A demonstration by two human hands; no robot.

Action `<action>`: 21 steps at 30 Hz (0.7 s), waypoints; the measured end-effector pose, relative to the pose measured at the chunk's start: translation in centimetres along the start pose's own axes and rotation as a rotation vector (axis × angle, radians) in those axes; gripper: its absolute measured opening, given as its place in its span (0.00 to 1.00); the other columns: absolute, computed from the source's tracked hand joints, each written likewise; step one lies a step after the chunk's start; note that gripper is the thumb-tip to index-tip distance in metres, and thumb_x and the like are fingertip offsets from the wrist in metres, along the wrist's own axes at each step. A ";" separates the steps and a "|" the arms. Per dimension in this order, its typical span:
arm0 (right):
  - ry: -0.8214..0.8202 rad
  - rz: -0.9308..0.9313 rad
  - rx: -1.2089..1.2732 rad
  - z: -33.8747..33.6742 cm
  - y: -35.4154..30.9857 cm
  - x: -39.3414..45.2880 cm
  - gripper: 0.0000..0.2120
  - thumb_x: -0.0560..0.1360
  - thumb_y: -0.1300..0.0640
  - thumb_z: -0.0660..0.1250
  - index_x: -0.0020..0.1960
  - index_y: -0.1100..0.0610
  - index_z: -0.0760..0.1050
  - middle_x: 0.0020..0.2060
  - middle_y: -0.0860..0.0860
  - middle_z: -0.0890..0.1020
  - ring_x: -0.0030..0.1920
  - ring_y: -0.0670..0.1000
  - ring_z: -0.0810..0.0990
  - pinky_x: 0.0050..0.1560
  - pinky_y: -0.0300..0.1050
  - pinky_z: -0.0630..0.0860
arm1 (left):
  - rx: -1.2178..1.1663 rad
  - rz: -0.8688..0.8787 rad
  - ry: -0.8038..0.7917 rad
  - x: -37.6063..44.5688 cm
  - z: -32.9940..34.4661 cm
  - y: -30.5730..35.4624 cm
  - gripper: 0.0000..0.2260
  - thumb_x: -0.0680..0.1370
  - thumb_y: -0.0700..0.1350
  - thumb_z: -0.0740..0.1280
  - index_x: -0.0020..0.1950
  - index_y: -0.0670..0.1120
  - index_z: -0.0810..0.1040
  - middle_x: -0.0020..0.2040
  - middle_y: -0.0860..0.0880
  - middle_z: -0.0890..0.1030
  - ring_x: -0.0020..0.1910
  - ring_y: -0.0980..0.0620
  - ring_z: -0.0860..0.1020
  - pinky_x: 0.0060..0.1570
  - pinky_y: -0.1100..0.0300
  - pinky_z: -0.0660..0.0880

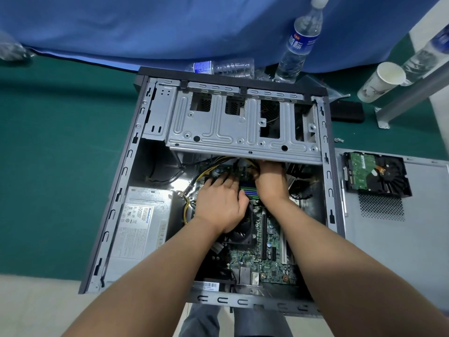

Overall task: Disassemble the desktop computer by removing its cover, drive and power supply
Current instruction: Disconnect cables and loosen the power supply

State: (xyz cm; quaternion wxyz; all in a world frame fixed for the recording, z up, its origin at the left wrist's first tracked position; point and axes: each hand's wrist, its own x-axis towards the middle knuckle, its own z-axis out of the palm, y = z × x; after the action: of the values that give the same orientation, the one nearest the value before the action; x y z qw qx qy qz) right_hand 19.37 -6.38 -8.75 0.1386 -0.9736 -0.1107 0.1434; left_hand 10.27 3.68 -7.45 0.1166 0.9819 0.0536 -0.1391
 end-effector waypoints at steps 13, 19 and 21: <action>0.034 -0.073 0.131 -0.4 0.3 -0.2 0.18 0.75 0.65 0.61 0.62 0.52 0.75 0.55 0.58 0.79 0.53 0.61 0.76 0.50 0.49 0.74 | -0.007 0.003 -0.009 0.0 0.2 0.0 0.23 0.81 0.53 0.49 0.72 0.46 0.68 0.72 0.49 0.70 0.73 0.51 0.63 0.71 0.54 0.59; 0.002 -0.068 0.072 -0.4 0.5 0.3 0.19 0.76 0.65 0.59 0.65 0.54 0.73 0.59 0.60 0.76 0.56 0.62 0.75 0.52 0.49 0.73 | -0.004 0.004 0.000 0.0 0.3 -0.1 0.23 0.81 0.53 0.49 0.72 0.46 0.68 0.72 0.49 0.70 0.73 0.51 0.63 0.70 0.55 0.59; 0.003 -0.067 0.060 -0.4 0.5 0.1 0.20 0.76 0.65 0.59 0.65 0.53 0.73 0.58 0.60 0.75 0.55 0.62 0.75 0.50 0.49 0.73 | 0.001 0.003 0.004 0.0 0.3 -0.1 0.23 0.81 0.53 0.49 0.72 0.46 0.68 0.72 0.49 0.70 0.73 0.51 0.63 0.70 0.55 0.59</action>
State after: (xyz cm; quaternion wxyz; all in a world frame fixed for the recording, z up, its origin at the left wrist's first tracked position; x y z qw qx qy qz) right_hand 19.71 -6.88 -8.59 0.1727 -0.9650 -0.1384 0.1405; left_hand 10.16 3.75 -7.75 0.1161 0.9824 0.0521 -0.1369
